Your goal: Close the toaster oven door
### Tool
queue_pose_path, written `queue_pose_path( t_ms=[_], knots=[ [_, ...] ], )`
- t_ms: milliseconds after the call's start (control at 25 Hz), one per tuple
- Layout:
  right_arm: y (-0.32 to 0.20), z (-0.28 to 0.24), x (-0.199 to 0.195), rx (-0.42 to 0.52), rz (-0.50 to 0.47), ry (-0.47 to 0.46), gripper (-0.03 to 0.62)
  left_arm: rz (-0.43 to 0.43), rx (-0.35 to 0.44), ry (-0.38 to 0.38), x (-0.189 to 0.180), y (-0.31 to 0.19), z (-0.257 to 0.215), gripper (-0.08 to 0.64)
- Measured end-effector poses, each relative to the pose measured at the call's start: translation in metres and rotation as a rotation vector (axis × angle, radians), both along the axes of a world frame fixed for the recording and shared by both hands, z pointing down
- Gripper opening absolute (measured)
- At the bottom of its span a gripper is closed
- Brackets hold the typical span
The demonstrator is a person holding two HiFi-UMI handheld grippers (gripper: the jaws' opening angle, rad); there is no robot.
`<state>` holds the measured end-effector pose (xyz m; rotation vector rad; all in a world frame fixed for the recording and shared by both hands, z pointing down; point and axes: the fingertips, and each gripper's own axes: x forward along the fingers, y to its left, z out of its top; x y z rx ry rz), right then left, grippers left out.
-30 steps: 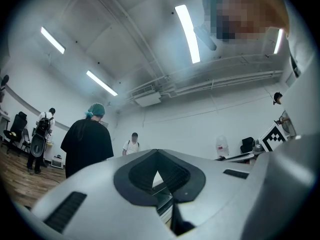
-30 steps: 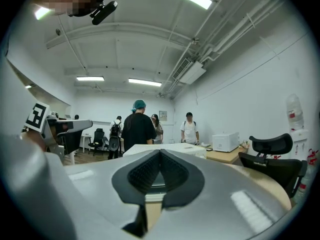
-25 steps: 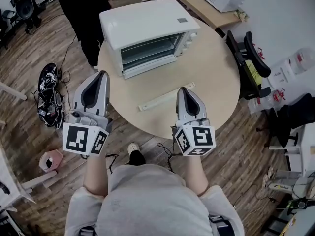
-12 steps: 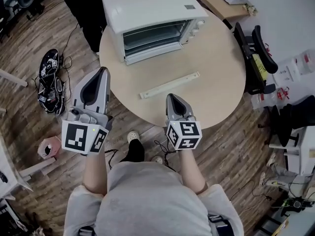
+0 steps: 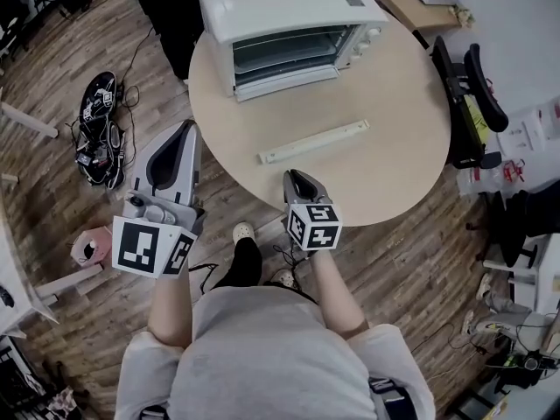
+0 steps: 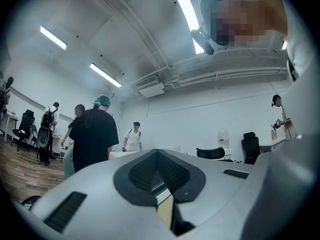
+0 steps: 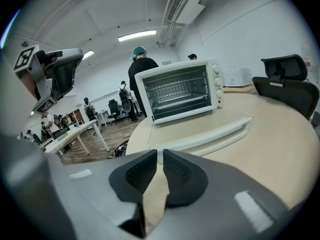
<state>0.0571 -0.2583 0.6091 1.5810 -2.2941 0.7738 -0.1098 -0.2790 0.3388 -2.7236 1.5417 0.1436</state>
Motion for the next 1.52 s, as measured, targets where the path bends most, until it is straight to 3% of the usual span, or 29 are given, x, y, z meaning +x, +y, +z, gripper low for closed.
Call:
queue_pose_path(
  t_ms=[560,960,1320,1520],
  knots=[
    [-0.027,0.052,-0.029,-0.055,-0.023,0.066,0.138,-0.103,-0.022,-0.037,-0.049,0.005,0.009,0.006],
    [-0.044,0.065,-0.034,-0.05,-0.001,0.116,0.138,-0.131,-0.038,-0.053,-0.066,-0.002,0.016,0.006],
    [-0.048,0.056,-0.038,0.003,-0.026,0.2,0.089,-0.108,-0.038,-0.051,-0.063,-0.009,0.017,0.006],
    [-0.05,0.036,-0.037,0.044,-0.013,0.181,0.081,-0.099,-0.029,-0.048,-0.061,-0.012,0.014,0.006]
  ],
)
